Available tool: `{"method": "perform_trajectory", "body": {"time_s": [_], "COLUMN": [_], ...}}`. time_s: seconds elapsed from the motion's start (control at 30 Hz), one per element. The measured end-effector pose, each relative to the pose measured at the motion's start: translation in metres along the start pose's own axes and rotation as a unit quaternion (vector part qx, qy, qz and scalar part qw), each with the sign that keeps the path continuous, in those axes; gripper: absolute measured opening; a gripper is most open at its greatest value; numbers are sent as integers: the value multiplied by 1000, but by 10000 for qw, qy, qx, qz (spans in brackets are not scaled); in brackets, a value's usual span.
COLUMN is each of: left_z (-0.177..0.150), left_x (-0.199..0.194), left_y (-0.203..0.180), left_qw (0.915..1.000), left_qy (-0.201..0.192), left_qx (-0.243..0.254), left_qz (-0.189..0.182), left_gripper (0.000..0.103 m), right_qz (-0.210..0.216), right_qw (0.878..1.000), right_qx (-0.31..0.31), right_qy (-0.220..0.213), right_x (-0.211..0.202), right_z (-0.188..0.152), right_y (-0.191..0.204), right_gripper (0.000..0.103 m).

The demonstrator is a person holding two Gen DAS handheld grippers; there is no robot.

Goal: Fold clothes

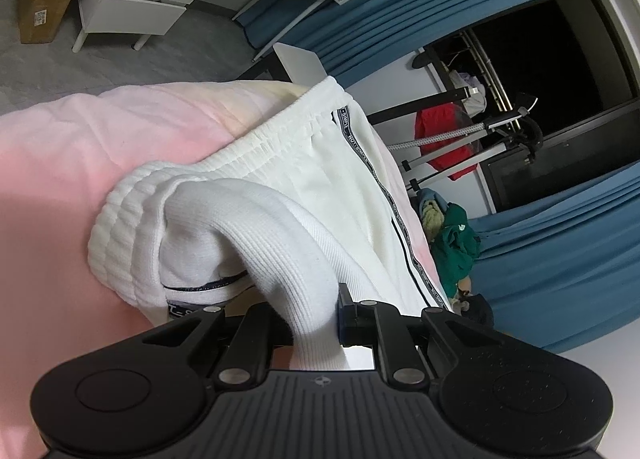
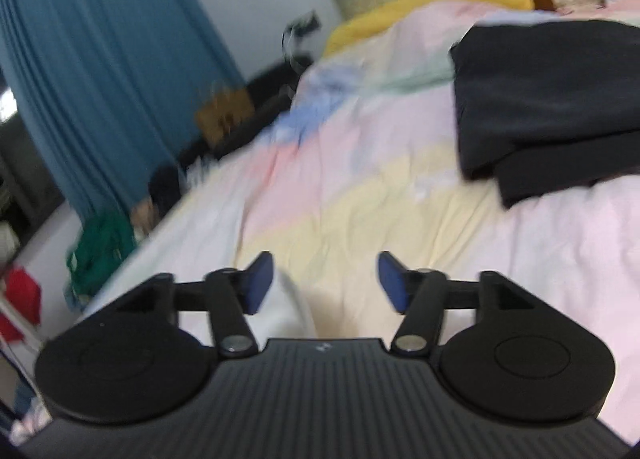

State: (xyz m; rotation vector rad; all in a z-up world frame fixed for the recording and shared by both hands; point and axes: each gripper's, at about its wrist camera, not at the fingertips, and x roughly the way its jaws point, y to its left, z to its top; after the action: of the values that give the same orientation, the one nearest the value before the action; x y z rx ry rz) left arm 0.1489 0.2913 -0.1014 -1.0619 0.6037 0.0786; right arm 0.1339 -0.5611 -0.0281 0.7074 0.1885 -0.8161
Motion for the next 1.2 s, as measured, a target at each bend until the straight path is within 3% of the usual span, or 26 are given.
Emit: {"method": "perform_trajectory", "body": {"time_s": [0.1, 0.17, 0.23, 0.33, 0.37, 0.47, 0.57, 0.63, 0.77, 0.83, 0.87, 0.9, 0.97, 1.1, 1.2], "left_z": [-1, -1, -2, -3, -3, -5, -7, -7, -8, -8, -8, -8, -7, -3, -1], "left_x": [-1, -2, -2, -3, -3, -3, -2, -1, 1, 2, 2, 2, 0, -4, -6], "left_y": [1, 2, 3, 5, 6, 7, 8, 9, 9, 8, 7, 6, 5, 4, 3], "left_qw": [10000, 9999, 9999, 9998, 9997, 9996, 9994, 9992, 9993, 9994, 9994, 9995, 9995, 9992, 9985], "left_qy": [13, 24, 34, 31, 29, 24, 31, 35, 27, 7, -3, -13, -37, -62, -68], "left_qx": [-67, -118, -161, -205, -224, -287, -355, -396, -386, -354, -336, -318, -309, -372, -456], "left_qz": [-21, -32, -37, -33, -30, -24, -23, -26, 5, 39, 52, 62, 22, -160, -280], "left_gripper": [13, 14, 14, 14, 14, 14, 15, 15, 15, 15, 15, 14, 14, 13, 13], "right_qz": [-114, -158, -64, -254, -319, -221, 486, 669, 661, 610, 545, 476, 366, 712, 775], "right_qw": [9976, 9874, 9633, 9227, 9156, 9174, 8955, 8877, 8959, 9078, 9177, 9270, 9428, 9683, 9865], "right_qx": [671, 1397, 2163, 2763, 2858, 2859, 3383, 3456, 3402, 3154, 2924, 2694, 2353, 2050, 1401], "right_qy": [89, 726, 1589, 2678, 2811, 2759, 2852, 2968, 2779, 2694, 2634, 2567, 2333, 1236, 337], "right_x": [-15, -20, -17, -5, -2, 6, 24, 36, 51, 56, 58, 59, 53, 15, -15], "right_z": [4, -1, -19, -53, -61, -64, -73, -78, -78, -75, -72, -69, -58, -21, -1], "right_y": [-13, -27, -39, -48, -49, -47, -53, -56, -59, -54, -50, -47, -41, -25, -16], "right_gripper": [64, 63, 60, 44, 41, 41, 42, 43, 44, 42, 34, 14, 9, 9, 9]}}
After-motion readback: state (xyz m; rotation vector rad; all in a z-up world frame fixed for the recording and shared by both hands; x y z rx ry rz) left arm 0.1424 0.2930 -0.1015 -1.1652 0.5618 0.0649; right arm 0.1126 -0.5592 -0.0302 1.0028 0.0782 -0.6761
